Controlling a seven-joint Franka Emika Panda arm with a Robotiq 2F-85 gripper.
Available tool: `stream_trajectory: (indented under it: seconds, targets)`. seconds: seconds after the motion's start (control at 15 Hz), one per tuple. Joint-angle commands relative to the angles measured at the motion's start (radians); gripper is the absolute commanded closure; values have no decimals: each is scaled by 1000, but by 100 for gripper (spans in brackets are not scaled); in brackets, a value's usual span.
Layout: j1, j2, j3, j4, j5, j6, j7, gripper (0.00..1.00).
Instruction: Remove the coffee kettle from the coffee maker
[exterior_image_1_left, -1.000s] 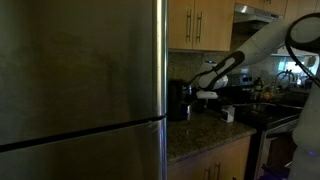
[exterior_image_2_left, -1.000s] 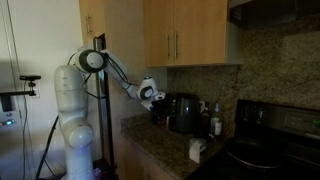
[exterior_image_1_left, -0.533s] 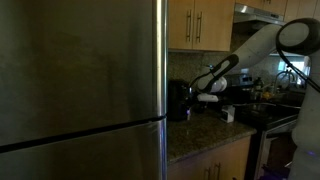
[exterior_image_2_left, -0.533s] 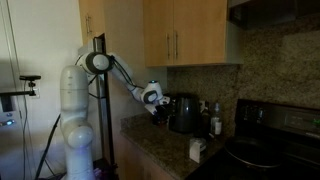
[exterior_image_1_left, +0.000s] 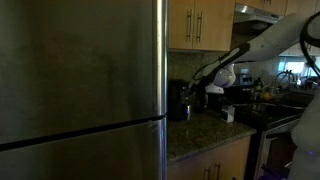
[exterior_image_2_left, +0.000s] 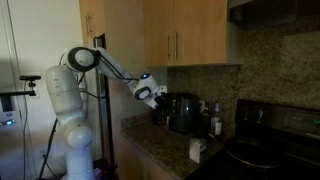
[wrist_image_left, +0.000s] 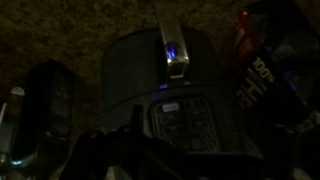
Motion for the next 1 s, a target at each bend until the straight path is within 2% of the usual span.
stream_trajectory:
  seconds: [0.0, 0.07, 0.13, 0.27, 0.47, 0.6, 0.8, 0.93]
  targets:
    - [40, -223, -41, -135, 87, -93, -106, 0]
    - [-30, -250, -5, -160, -5, -148, -28, 0]
    - [-11, -261, -49, -175, -97, -189, 51, 0]
    - [11, -202, -89, -162, -129, -259, 73, 0]
    - [122, -105, -167, -156, -23, -199, -19, 0]
    - [185, -34, -191, -134, 68, -138, -84, 0]
    - [248, 64, -201, -90, 197, -41, -196, 0]
    - [264, 113, -198, -63, 242, 15, -251, 0]
